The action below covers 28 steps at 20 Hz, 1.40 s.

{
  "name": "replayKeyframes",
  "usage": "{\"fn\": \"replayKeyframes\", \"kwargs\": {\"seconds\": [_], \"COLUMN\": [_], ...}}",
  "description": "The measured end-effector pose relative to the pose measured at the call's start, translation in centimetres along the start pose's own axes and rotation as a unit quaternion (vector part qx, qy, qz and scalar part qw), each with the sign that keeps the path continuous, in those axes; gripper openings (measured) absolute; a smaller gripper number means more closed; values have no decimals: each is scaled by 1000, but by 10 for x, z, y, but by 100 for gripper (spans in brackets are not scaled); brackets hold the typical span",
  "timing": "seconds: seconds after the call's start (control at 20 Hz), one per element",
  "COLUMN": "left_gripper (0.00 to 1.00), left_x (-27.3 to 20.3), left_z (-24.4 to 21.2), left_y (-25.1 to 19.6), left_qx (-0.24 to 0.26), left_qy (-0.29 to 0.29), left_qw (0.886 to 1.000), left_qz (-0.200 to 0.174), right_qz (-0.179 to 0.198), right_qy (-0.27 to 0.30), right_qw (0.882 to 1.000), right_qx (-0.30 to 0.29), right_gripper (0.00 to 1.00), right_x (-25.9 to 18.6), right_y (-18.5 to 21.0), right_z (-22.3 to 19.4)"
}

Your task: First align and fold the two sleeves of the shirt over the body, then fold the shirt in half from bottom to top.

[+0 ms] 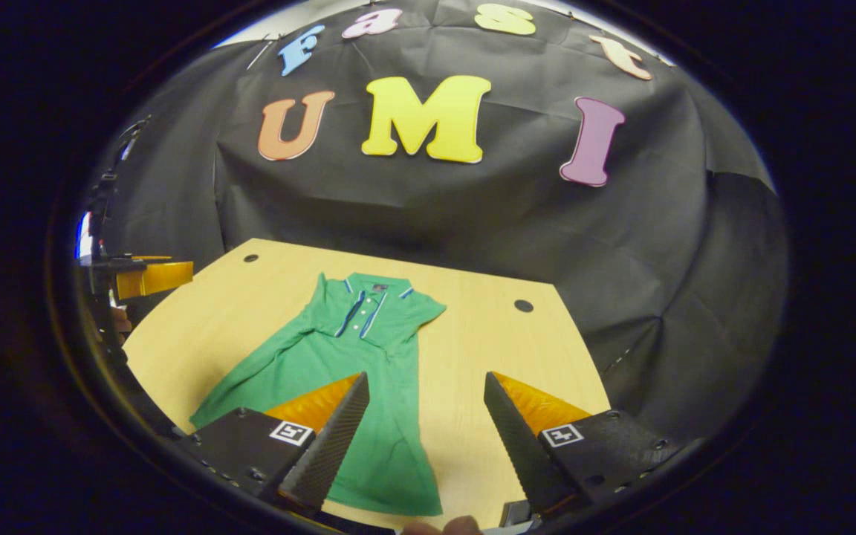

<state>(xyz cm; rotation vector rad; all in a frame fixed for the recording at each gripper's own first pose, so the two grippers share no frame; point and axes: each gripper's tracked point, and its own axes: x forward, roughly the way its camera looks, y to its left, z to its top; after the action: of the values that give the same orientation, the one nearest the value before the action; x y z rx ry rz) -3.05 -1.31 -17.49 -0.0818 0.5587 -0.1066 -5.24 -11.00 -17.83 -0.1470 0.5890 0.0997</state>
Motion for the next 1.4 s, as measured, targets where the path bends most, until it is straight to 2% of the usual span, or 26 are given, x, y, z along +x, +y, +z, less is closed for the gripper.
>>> {"fn": "replayKeyframes", "kwargs": {"seconds": [0.1, 0.2, 0.3, 0.35, 0.4, 0.5, 0.6, 0.75, 0.95, 1.4], "left_gripper": [100, 100, 100, 100, 100, 100, 100, 100, 100, 100], "left_x": [-12, -25, -36, -43, -49, -54, -58, -58, -57, -53], "left_z": [-34, -79, -128, -155, -171, -193, -211, -228, -241, -241], "left_y": [12, 13, 14, 13, 12, 7, 10, 12, 18, 17], "left_qx": [2, -8, -18, -23, -33, -62, -69, -53, -22, 0], "left_qy": [48, 123, 201, 236, 260, 306, 341, 385, 424, 454], "left_qw": [999, 992, 979, 971, 964, 949, 937, 921, 905, 891], "left_qz": [4, -5, -14, -22, -29, -38, -32, -25, -7, -1], "right_qz": [6, 8, 15, 18, 23, 26, 29, 33, 33, 23], "right_qy": [18, 51, 100, 133, 165, 207, 235, 280, 333, 391], "right_qw": [1000, 999, 995, 991, 986, 978, 971, 959, 942, 919], "right_qx": [-7, -13, -12, -6, 1, 17, 20, 16, 29, 48], "right_gripper": [95, 96, 98, 94, 98, 96, 96, 96, 96, 96], "right_x": [-6, -9, -10, -8, -8, -9, -7, -4, -1, 13], "right_y": [3, 1, 1, 1, 1, 3, 5, 7, 7, 7], "right_z": [-18, -44, -78, -98, -117, -138, -152, -177, -207, -236]}}
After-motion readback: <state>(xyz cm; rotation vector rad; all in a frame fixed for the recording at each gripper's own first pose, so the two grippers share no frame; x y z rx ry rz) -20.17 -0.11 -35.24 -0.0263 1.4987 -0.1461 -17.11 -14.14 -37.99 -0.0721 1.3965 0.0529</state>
